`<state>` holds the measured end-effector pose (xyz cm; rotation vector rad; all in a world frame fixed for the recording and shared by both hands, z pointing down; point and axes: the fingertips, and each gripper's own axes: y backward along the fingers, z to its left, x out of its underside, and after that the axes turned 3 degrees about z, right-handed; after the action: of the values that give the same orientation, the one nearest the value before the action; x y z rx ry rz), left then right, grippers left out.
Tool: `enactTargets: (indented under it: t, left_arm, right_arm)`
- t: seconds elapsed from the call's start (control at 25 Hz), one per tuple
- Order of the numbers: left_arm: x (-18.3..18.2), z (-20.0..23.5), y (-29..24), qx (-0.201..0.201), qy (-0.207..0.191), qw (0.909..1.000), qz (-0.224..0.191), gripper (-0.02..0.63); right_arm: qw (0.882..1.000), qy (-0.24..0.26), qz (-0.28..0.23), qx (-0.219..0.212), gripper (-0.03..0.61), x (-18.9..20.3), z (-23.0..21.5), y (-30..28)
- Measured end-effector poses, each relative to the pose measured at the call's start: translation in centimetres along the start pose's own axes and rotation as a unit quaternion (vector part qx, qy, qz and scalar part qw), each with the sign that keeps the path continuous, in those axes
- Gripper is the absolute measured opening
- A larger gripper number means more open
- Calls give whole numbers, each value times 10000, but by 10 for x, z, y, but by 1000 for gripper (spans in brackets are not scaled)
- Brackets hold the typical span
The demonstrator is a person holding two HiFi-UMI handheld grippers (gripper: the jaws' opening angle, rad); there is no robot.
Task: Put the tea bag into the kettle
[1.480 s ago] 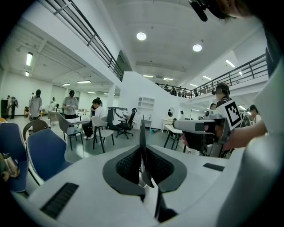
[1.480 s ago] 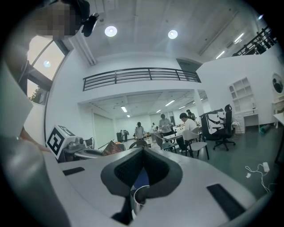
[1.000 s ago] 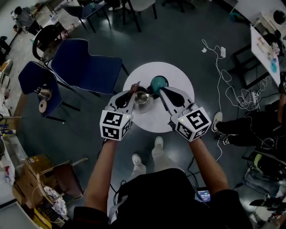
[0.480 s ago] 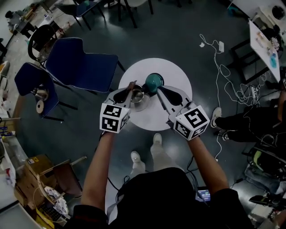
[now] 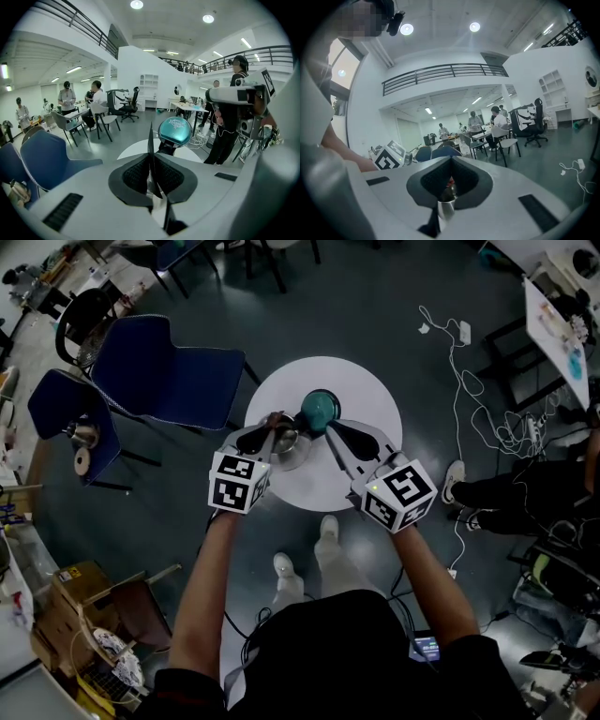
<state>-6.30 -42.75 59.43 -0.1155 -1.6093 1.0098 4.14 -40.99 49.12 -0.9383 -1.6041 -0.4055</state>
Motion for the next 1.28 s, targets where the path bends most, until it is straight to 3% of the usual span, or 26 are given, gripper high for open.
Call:
enactTargets:
  t: [0.52,1.28]
  left_arm:
    - [26,3,-23,-93,-188,9982,556,29]
    - [35,3,-39,-112,-219,9977,628,31]
  right_arm:
    - [9998,-177,116,-19,18,17,-5,-2]
    - [9992,-290,287,-18,18,31,-11,-3]
